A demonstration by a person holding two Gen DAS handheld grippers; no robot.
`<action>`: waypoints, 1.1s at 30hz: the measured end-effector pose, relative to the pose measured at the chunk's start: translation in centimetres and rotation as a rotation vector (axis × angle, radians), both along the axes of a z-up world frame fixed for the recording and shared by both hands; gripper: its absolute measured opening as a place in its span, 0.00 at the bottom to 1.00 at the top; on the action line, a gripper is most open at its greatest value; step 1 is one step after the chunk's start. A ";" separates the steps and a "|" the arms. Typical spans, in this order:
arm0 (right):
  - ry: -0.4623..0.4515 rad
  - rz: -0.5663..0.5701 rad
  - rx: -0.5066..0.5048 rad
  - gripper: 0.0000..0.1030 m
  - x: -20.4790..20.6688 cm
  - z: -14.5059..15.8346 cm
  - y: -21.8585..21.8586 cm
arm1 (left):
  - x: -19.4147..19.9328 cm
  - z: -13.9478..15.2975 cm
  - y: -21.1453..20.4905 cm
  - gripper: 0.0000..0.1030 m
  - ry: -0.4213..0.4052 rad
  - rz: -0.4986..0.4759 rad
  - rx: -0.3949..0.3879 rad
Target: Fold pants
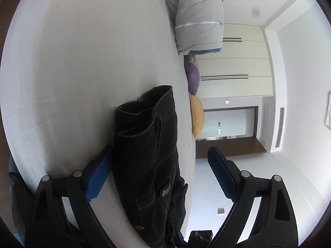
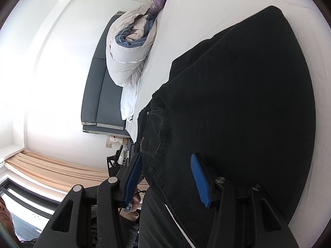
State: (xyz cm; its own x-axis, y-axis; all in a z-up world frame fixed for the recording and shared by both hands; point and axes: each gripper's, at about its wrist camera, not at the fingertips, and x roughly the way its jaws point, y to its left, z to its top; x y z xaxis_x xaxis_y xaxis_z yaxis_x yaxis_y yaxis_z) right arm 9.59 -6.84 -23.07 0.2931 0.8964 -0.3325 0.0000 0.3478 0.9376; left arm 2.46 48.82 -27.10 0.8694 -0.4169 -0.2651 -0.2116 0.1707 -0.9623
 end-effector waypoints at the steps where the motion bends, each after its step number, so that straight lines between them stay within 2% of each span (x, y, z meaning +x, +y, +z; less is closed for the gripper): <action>1: 0.001 0.000 0.000 0.51 0.0 0.0 0.0 | 0.2 0.0 0.1 0.87 0.000 -0.011 0.000; 2: 0.003 -0.001 0.000 0.51 0.0 -0.1 0.0 | 0.2 0.1 0.0 0.85 0.003 -0.015 -0.001; 4: 0.005 -0.001 -0.004 0.50 0.1 -0.1 0.1 | 0.4 -0.4 0.3 0.63 0.035 -0.005 -0.012; 5: 0.005 -0.001 -0.008 0.50 0.1 -0.1 0.2 | 0.5 -0.9 0.4 0.42 0.071 0.008 -0.024; 6: 0.005 -0.001 -0.012 0.50 0.1 0.0 0.2 | 0.5 -1.5 0.6 0.26 0.089 0.014 -0.042; 8: 0.019 0.002 -0.047 0.43 0.2 -0.1 0.4 | 0.3 -2.4 0.8 0.22 0.112 0.025 -0.071; 9: 0.028 0.007 -0.072 0.39 0.2 -0.2 0.5 | 0.3 -2.4 0.8 0.21 0.112 0.024 -0.060; 11: 0.053 0.018 -0.164 0.18 0.4 -0.4 0.9 | 0.5 -2.0 0.6 0.20 0.123 0.025 -0.027; 13: 0.076 0.014 -0.232 0.08 0.4 -0.8 1.1 | 0.7 -1.5 0.4 0.17 0.129 0.031 -0.009; 15: 0.093 -0.005 -0.222 0.06 0.3 -1.1 0.8 | 1.0 -1.0 0.2 0.15 0.128 0.034 0.016; 18: 0.098 -0.013 -0.225 0.04 0.1 -1.4 0.7 | 1.7 1.2 -0.4 0.13 0.131 0.030 0.100; 21: 0.092 -0.017 -0.231 0.03 0.0 -1.7 0.6 | 2.3 5.0 -1.9 0.13 0.106 0.005 0.228; 24: 0.086 -0.020 -0.234 0.01 -0.2 -2.0 0.5 | 3.9 10.8 -6.1 0.13 0.046 -0.080 0.449; 25: 0.084 -0.020 -0.232 0.01 -0.2 -2.0 0.4 | 4.7 13.1 -8.8 0.13 0.011 -0.138 0.557; 27: 0.072 -0.017 -0.225 0.05 -0.2 -2.0 0.4 | 5.4 16.2 -14.7 0.13 -0.069 -0.269 0.720; 28: 0.065 -0.014 -0.217 0.10 -0.2 -1.9 0.3 | 5.6 17.2 -18.7 0.13 -0.113 -0.362 0.812; 30: 0.056 -0.014 -0.175 0.27 -0.2 -1.5 0.2 | 5.4 17.3 -26.4 0.13 -0.174 -0.540 1.010; 32: 0.040 -0.027 -0.127 0.59 -0.2 -0.7 -0.1 | 4.5 15.7 -31.2 0.13 -0.198 -0.671 1.101; 33: 0.030 -0.035 -0.114 0.66 -0.2 -0.3 -0.4 | 4.0 14.6 -33.2 0.13 -0.204 -0.728 1.125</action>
